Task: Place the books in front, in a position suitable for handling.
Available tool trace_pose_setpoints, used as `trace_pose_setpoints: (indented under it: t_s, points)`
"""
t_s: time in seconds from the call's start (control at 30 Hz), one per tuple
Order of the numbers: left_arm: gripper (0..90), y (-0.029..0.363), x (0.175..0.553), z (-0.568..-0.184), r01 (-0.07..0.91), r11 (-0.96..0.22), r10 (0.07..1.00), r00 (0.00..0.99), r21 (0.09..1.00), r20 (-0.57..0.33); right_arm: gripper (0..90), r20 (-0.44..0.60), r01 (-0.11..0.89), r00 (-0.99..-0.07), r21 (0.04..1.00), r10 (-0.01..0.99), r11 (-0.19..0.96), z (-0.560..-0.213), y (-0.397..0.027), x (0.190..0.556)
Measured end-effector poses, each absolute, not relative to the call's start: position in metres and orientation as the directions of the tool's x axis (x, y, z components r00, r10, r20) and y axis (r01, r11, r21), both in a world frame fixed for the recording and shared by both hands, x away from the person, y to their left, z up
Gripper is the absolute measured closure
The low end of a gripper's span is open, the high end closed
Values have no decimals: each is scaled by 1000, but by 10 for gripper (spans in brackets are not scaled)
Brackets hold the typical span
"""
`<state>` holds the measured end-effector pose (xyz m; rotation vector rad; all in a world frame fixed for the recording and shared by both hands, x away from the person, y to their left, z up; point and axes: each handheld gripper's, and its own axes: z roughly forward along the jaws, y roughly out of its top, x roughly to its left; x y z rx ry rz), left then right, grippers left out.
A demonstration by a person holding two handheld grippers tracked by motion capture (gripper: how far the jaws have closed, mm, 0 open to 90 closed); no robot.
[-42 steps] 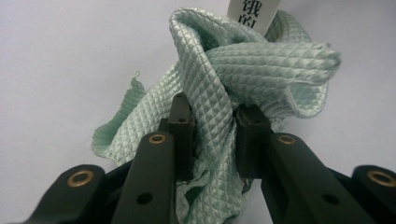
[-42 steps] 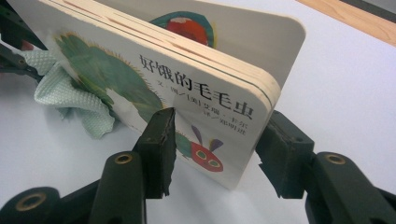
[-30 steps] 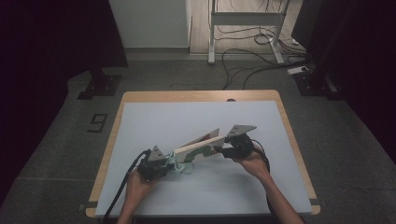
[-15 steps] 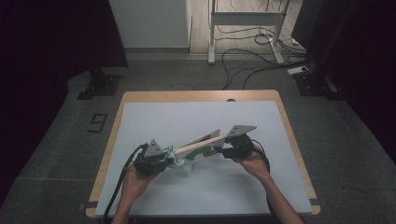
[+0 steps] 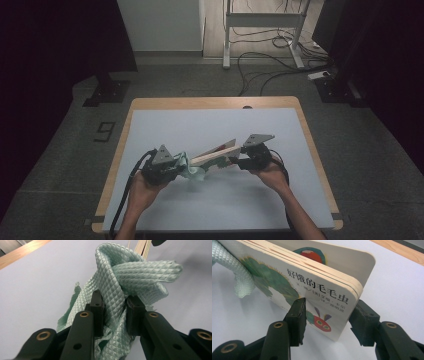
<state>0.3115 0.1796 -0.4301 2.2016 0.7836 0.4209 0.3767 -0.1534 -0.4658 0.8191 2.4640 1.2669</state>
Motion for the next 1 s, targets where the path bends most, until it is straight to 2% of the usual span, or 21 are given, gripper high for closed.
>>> trace_pose_setpoints:
  t_s: [0.47,0.67,1.0]
  points:
    - [719,184,314,-451,428,-485,661,751,763,-1,484,32,368,-808,808,589,461,-466,-153,377]
    - [720,179,315,-464,448,-532,663,749,718,23,483,30,366,-808,808,588,461,-466,-153,377]
    - [719,176,320,-494,492,-544,675,738,679,6,483,33,366,-807,812,590,454,-467,-153,377]
